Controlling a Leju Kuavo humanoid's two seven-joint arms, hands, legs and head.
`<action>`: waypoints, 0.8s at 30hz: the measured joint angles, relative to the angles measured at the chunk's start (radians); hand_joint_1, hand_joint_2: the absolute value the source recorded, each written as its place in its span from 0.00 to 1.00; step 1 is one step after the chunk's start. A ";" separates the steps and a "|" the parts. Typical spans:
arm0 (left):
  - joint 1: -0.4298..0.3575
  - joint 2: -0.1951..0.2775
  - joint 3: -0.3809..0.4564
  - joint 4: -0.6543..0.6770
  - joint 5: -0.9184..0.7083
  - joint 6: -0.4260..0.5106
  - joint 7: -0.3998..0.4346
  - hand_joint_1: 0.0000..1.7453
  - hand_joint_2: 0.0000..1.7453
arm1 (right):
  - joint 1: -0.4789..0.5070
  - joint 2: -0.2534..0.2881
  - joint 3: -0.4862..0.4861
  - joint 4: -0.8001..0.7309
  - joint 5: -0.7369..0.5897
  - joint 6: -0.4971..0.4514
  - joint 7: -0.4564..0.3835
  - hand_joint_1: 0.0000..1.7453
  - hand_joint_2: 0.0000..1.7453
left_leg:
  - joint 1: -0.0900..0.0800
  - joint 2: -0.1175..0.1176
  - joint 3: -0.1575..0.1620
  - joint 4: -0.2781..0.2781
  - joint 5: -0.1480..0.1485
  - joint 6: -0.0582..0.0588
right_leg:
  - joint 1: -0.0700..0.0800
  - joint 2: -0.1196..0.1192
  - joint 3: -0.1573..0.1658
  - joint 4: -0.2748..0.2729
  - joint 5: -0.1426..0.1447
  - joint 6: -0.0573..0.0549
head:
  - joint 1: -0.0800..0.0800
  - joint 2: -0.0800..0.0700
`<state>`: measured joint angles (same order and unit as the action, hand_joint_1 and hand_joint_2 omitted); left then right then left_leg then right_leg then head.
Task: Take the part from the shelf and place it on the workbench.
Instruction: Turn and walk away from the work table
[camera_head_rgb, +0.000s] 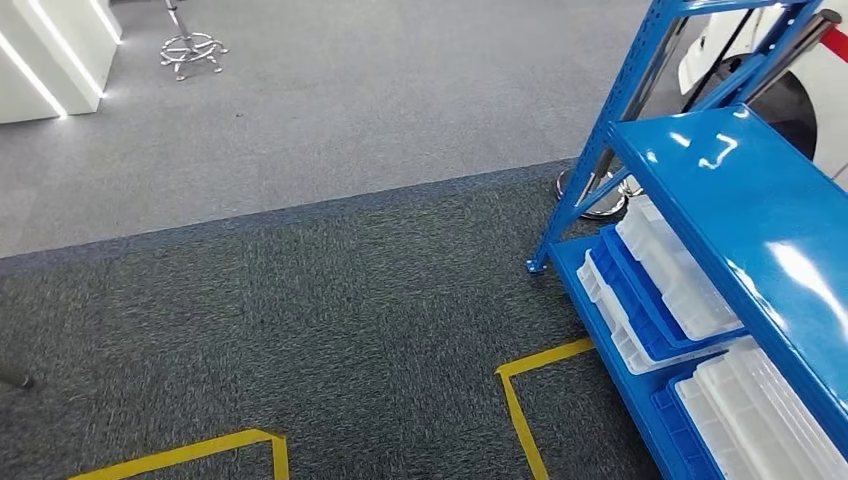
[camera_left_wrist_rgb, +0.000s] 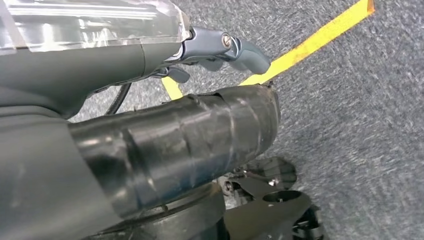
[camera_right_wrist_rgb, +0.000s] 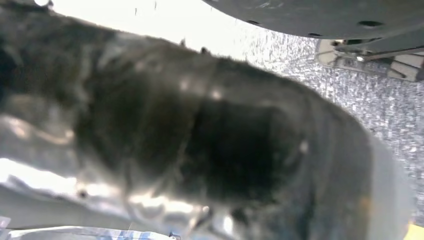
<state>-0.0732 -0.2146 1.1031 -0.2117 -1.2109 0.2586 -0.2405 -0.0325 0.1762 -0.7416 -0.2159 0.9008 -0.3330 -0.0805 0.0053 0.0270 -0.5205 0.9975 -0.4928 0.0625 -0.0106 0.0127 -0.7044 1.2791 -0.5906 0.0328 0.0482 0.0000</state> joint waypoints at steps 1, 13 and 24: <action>0.001 0.000 0.000 0.000 0.000 0.000 0.000 0.00 0.00 | 0.001 0.000 0.000 0.000 0.000 0.000 0.001 0.00 0.00 | 0.000 0.014 0.001 0.000 -0.002 0.000 | -0.002 -0.004 -0.004 0.013 0.005 0.002 | 0.000 0.000; -0.007 0.000 0.001 0.000 -0.003 0.000 0.002 0.00 0.00 | 0.002 0.003 0.000 0.000 0.002 -0.001 0.006 0.00 0.00 | -0.002 0.008 -0.029 0.135 -0.110 -0.053 | -0.001 -0.025 0.138 -0.270 0.129 -0.041 | -0.002 0.000; -0.005 0.000 0.002 0.000 -0.003 -0.001 0.004 0.00 0.00 | 0.002 0.005 0.000 0.000 0.006 -0.001 0.006 0.00 0.00 | 0.003 -0.081 -0.006 0.026 -0.013 -0.030 | 0.000 0.106 0.119 -0.252 0.135 -0.013 | -0.003 0.000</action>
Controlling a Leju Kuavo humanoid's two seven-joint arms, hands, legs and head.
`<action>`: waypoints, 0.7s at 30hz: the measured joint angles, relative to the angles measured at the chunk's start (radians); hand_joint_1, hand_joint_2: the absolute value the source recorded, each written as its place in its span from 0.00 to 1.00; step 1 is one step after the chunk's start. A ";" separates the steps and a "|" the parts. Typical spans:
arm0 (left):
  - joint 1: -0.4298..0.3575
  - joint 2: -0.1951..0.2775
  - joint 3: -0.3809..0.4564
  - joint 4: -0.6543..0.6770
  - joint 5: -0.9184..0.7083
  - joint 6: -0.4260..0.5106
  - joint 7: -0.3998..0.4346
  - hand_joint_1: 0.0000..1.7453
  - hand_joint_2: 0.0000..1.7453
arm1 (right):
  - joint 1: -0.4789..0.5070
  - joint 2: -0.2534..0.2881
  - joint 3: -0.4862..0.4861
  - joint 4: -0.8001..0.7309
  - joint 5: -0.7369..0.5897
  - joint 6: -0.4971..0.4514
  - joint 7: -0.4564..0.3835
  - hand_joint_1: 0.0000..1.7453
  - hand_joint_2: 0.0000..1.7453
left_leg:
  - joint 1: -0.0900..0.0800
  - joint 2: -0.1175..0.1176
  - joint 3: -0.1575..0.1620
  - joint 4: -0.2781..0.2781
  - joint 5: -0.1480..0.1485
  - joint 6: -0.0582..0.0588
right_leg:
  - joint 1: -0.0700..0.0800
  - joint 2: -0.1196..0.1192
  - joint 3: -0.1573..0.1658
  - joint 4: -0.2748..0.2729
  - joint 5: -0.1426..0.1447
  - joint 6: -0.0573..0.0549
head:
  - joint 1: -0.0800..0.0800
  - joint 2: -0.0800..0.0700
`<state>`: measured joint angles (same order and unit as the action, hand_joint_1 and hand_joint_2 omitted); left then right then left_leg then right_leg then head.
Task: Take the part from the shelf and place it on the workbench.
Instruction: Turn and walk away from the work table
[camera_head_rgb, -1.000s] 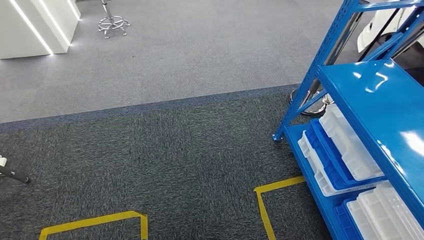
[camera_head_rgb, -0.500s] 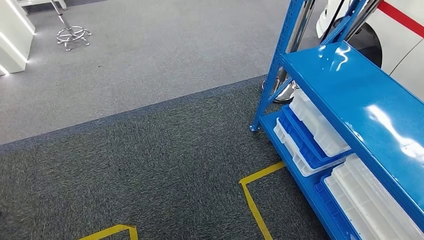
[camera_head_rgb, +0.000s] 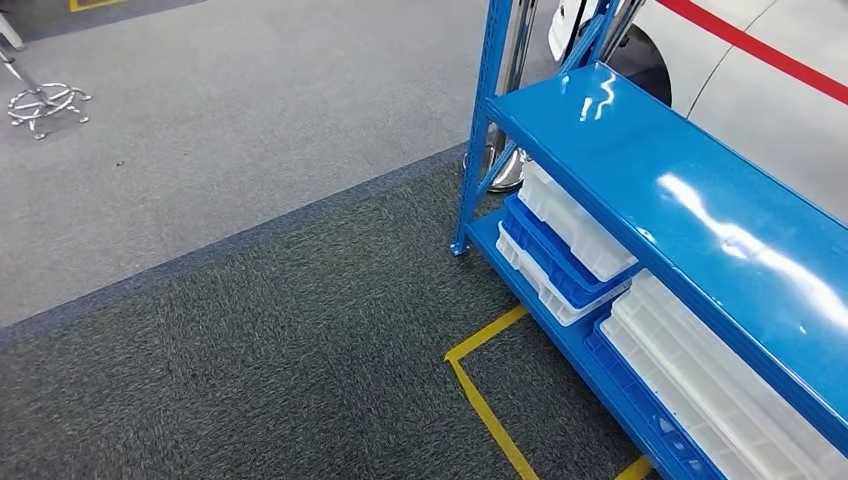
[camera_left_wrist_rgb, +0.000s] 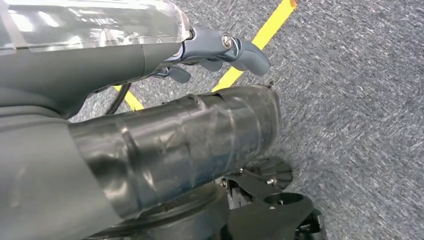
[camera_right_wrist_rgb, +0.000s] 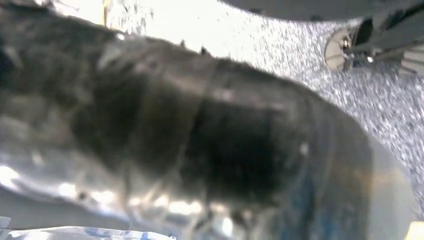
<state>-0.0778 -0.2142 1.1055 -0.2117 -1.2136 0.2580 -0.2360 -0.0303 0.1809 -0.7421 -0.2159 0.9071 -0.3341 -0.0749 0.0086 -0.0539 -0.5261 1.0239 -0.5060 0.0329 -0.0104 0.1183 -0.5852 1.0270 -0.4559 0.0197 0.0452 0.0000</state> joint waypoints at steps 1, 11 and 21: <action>0.000 0.000 0.000 0.000 0.000 0.000 0.000 0.00 0.00 | 0.002 0.000 0.000 0.000 0.000 0.000 -0.001 0.00 0.00 | 0.001 0.011 0.001 -0.005 0.004 0.008 | 0.000 -0.007 -0.003 0.004 -0.003 0.006 | 0.001 0.000; 0.004 -0.002 0.000 0.000 -0.001 -0.001 0.001 0.00 0.00 | 0.003 0.001 0.000 0.000 0.005 0.001 -0.004 0.00 0.00 | -0.008 0.134 0.009 -0.013 0.003 0.023 | 0.004 -0.152 -0.027 0.096 -0.042 0.012 | 0.005 0.000; 0.002 -0.002 0.000 0.000 -0.001 -0.001 0.000 0.00 0.00 | -0.002 0.004 0.000 0.000 0.006 0.002 -0.005 0.00 0.00 | -0.002 0.072 -0.070 0.201 -0.135 -0.022 | 0.000 -0.111 0.021 -0.024 -0.002 -0.036 | 0.000 0.000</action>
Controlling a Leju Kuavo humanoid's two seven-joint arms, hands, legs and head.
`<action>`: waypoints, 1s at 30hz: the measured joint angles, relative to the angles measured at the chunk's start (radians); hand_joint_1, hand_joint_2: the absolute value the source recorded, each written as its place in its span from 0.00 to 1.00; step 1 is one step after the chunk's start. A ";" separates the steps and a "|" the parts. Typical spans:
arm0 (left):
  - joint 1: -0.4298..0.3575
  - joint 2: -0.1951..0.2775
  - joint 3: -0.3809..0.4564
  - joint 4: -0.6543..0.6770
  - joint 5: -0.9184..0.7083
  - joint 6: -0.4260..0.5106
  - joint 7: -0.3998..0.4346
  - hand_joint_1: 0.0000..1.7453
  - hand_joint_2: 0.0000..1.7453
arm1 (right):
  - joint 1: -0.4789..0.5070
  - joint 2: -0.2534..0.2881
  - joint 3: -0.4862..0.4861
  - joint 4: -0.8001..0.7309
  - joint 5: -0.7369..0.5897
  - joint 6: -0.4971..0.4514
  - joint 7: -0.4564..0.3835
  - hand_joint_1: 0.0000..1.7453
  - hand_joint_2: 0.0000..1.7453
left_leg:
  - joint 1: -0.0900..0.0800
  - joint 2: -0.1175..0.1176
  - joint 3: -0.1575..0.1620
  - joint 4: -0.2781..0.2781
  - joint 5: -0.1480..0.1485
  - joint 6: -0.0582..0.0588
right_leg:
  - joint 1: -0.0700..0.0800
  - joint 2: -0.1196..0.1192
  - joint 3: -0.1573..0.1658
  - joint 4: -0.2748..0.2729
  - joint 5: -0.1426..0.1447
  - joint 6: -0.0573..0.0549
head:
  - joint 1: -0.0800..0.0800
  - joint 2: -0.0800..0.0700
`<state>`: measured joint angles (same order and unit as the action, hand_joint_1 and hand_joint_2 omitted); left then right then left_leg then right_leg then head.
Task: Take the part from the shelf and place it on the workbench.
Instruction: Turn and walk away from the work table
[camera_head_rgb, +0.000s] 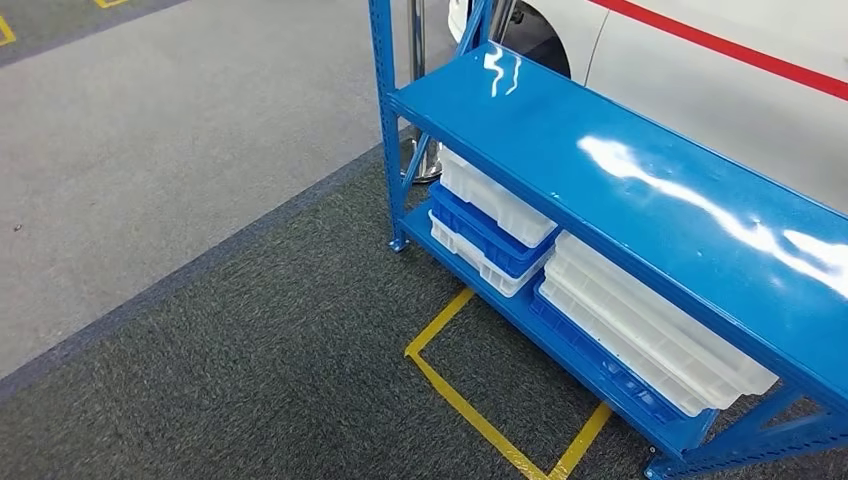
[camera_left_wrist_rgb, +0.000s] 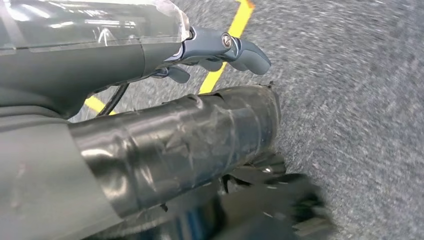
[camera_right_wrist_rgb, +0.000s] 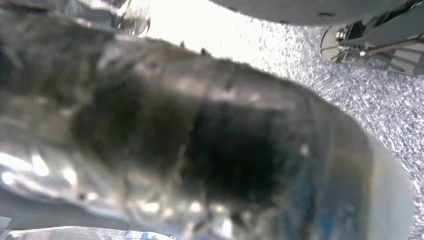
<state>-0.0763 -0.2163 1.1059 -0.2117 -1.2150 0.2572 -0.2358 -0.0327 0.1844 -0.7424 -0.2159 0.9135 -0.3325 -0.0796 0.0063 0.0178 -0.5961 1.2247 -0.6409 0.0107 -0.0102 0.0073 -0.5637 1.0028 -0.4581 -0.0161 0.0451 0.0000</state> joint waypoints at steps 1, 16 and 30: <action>0.001 0.000 0.000 0.000 0.000 0.000 0.000 0.00 0.00 | 0.000 0.000 0.000 0.000 0.000 0.001 -0.001 0.00 0.00 | 0.001 -0.006 -0.026 0.054 -0.017 -0.002 | 0.000 0.013 -0.001 0.001 0.000 0.000 | 0.000 0.000; 0.004 0.002 0.002 0.000 0.001 -0.001 -0.004 0.00 0.00 | 0.001 0.002 0.000 0.001 0.002 0.002 -0.004 0.00 0.00 | 0.007 -0.010 0.077 -0.218 0.148 0.041 | -0.003 0.010 -0.133 0.244 -0.117 0.056 | 0.007 0.000; -0.003 -0.001 0.003 0.000 0.000 -0.001 -0.003 0.00 0.00 | 0.001 0.003 0.000 0.001 0.007 0.002 -0.001 0.00 0.00 | 0.004 0.018 0.064 -0.111 0.049 -0.011 | 0.002 -0.019 -0.008 0.007 0.004 0.002 | 0.005 0.000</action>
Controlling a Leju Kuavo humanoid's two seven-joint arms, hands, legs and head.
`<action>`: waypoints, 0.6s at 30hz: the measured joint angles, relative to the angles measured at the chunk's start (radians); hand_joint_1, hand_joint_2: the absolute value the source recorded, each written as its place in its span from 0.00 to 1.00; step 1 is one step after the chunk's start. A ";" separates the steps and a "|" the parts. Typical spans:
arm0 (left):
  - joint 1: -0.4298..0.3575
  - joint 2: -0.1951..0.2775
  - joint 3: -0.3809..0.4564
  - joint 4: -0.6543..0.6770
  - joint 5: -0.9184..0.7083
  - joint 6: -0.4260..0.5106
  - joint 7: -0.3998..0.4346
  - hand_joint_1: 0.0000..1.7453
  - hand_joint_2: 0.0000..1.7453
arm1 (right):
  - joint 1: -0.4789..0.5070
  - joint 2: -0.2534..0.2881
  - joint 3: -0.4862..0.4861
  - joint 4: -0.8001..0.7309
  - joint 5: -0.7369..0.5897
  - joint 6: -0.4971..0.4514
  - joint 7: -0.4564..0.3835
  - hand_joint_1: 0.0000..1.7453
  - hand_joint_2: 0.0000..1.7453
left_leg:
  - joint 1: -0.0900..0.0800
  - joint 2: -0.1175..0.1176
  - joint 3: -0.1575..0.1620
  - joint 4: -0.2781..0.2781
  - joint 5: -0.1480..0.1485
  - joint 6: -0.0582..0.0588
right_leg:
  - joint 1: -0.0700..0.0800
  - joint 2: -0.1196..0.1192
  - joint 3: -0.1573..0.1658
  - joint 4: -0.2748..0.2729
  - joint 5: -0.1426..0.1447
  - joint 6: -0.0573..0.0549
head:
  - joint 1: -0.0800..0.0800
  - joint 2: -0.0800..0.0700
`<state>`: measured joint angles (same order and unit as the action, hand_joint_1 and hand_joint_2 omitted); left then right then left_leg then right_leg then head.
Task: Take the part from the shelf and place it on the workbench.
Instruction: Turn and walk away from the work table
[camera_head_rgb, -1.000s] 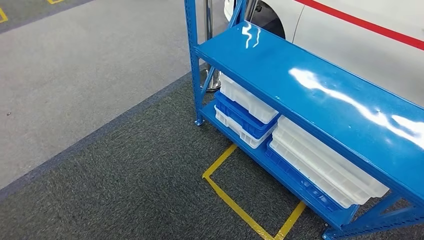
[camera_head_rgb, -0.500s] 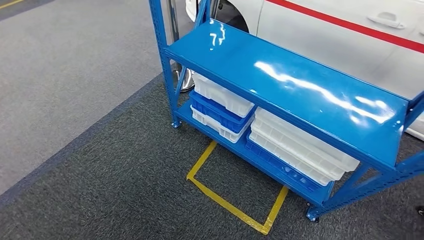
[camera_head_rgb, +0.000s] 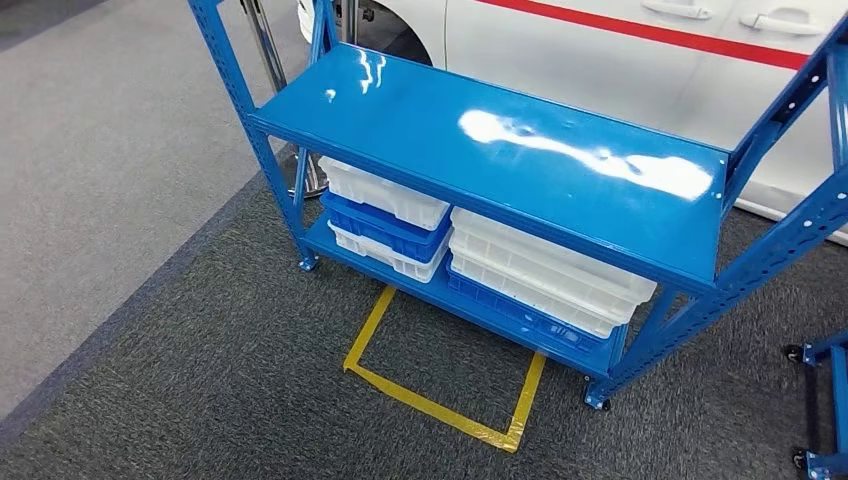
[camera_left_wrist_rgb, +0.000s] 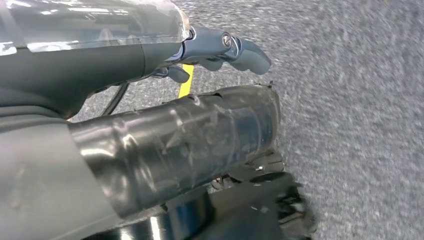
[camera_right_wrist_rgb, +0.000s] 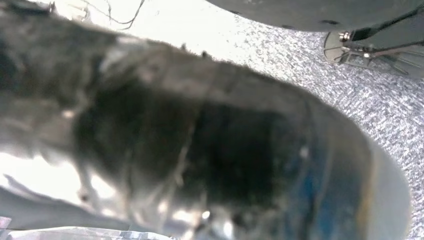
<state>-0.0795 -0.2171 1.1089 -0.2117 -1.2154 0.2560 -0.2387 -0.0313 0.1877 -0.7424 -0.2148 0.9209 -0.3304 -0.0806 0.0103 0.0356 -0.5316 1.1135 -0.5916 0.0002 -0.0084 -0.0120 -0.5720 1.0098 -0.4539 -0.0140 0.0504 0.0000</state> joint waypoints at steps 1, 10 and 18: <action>0.002 0.000 0.000 0.000 0.000 0.000 0.000 0.00 0.00 | -0.001 0.000 0.000 0.000 0.000 0.000 0.000 0.00 0.00 | 0.001 -0.016 -0.034 0.068 -0.031 -0.002 | 0.000 0.011 -0.001 0.000 0.001 -0.003 | 0.000 0.000; 0.005 0.001 0.003 0.000 -0.001 0.000 0.005 0.00 0.00 | -0.001 0.001 0.000 0.000 0.005 0.009 0.001 0.00 0.00 | 0.006 -0.114 -0.010 -0.079 0.093 0.008 | 0.001 0.124 -0.018 0.028 -0.004 0.018 | 0.000 0.000; 0.007 -0.001 0.003 0.000 -0.003 0.000 0.004 0.00 0.00 | -0.001 0.001 0.000 0.000 0.008 0.017 0.012 0.00 0.00 | 0.008 -0.022 -0.003 -0.101 0.109 0.040 | -0.005 0.022 -0.145 0.282 -0.132 0.056 | 0.003 0.000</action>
<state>-0.0728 -0.2185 1.1119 -0.2117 -1.2183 0.2560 -0.2346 -0.0325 0.1888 -0.7424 -0.2144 0.9287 -0.3131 -0.0690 0.0180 0.0133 -0.5343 1.0127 -0.4825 0.0405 -0.0130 0.0102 -0.7173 1.2914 -0.5864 0.0425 0.0533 0.0000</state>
